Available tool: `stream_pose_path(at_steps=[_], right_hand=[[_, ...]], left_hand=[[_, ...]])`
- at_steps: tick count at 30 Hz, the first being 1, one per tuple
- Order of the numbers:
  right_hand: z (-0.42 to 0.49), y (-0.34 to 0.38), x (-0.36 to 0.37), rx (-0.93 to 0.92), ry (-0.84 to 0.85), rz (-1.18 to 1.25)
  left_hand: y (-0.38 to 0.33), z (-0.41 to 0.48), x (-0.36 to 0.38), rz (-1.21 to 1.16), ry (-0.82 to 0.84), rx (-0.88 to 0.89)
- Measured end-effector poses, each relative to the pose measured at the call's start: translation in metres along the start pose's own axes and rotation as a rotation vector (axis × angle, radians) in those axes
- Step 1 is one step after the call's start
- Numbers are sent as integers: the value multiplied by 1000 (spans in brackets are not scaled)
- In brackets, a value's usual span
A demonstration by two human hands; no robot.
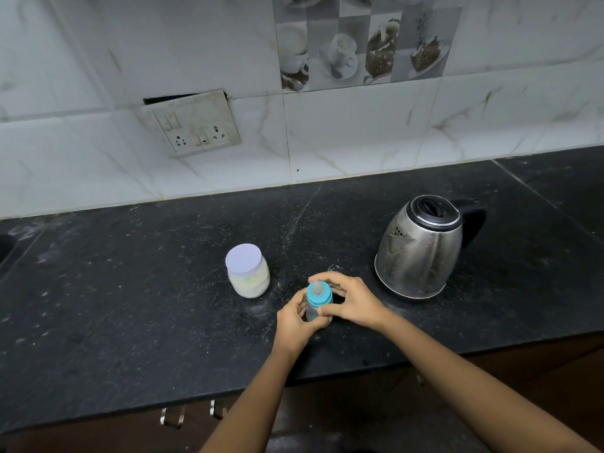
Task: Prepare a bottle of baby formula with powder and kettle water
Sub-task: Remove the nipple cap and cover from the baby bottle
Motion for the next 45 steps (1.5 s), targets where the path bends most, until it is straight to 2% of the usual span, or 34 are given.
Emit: stream_pose_path(at_steps=[5,8,11,15,21,25,32,35,41,43,45], right_hand=[[7,24,-22,27,-87,209],[10,44,-55,24,-152,216],[8,57,-84,-34,-139,-85],[1,43,-96,-53,32,-578],[-11,0,-69,10,233,-852],[-15,-13,-54,9,286,-921],[-17,-24,-51,39,285,-883],[-17,-15,-56,50,262,-819],[18,69,-42,-252,-43,-566],[38,89,-12,-286,-38,-537],[59,96,27,-287,47,-579]], left_hand=[[-5,-3,-1,30,3,26],[-7,-4,-1,82,2,62],[-9,-5,0,184,9,108],[-4,-7,2,252,-13,121],[2,-7,2,283,-44,108],[0,-7,1,302,-48,120],[5,-10,-4,319,-19,102],[9,-16,-19,343,-71,86],[9,-27,-77,277,-333,52],[11,-28,-93,271,-379,25],[14,-29,-107,267,-406,6]])
Point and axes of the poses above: each hand's wrist, its own z-axis towards the middle knuckle, its own x-axis out of the palm, y = z × x, the point moved 7 cm from there along z, towards the middle knuckle, and after that the axes turned 9 degrees about -y, right-handed, at the moved point
